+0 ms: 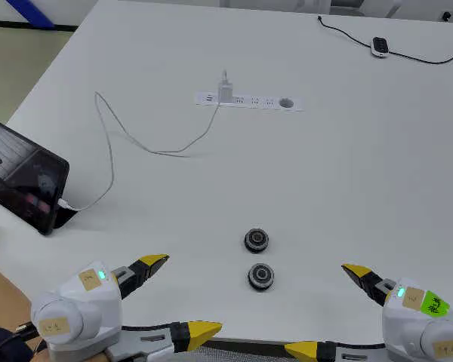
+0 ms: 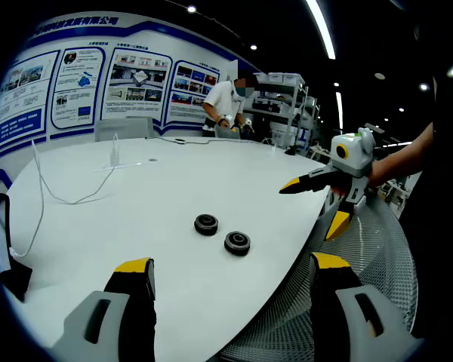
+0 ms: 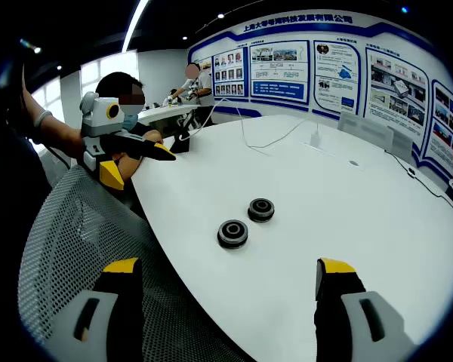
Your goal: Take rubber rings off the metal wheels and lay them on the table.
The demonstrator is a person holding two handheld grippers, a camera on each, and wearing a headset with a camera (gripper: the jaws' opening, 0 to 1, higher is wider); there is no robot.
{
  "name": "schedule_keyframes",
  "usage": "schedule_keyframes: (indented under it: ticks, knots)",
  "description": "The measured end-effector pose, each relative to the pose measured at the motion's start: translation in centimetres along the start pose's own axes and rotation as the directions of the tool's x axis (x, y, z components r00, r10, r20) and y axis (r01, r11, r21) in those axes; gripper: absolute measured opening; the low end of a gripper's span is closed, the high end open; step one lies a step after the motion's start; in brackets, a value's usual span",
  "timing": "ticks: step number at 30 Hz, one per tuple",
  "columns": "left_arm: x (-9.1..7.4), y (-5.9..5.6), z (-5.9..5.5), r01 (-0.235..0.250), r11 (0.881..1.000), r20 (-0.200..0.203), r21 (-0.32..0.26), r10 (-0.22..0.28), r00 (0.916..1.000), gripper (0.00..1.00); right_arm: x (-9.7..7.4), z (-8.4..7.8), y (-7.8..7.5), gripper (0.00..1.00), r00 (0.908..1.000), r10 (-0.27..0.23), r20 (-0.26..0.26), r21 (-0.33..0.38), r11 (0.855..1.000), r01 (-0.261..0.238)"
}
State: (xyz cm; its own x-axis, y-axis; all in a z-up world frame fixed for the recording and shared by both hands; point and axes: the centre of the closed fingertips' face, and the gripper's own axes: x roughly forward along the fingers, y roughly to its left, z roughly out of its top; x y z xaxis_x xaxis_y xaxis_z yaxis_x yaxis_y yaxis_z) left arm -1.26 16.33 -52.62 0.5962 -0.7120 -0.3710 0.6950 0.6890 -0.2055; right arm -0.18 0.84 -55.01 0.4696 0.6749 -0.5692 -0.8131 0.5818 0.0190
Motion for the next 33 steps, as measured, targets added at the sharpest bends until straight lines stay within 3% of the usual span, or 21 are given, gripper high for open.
schedule_keyframes:
  ticks: [13,25,33]
  knots:
    - [0.11,0.64,-0.34,0.001,1.000,-0.001,-0.003,-0.001,1.0000,0.85,0.07,-0.17,-0.28,0.96,1.0000,-0.004,-0.005,0.009,1.000,0.004]
    - [0.29,0.50,-0.34,0.004,1.000,-0.007,-0.011,-0.004,1.0000,0.83,0.36,-0.39,-0.39,0.93,0.9998,0.004,-0.019,0.007,1.000,-0.004]
    - [0.61,0.07,0.00,0.014,1.000,-0.005,-0.012,-0.014,0.9999,0.80,0.63,-0.31,-0.18,0.85,0.9996,0.015,-0.022,-0.001,1.000,-0.015]
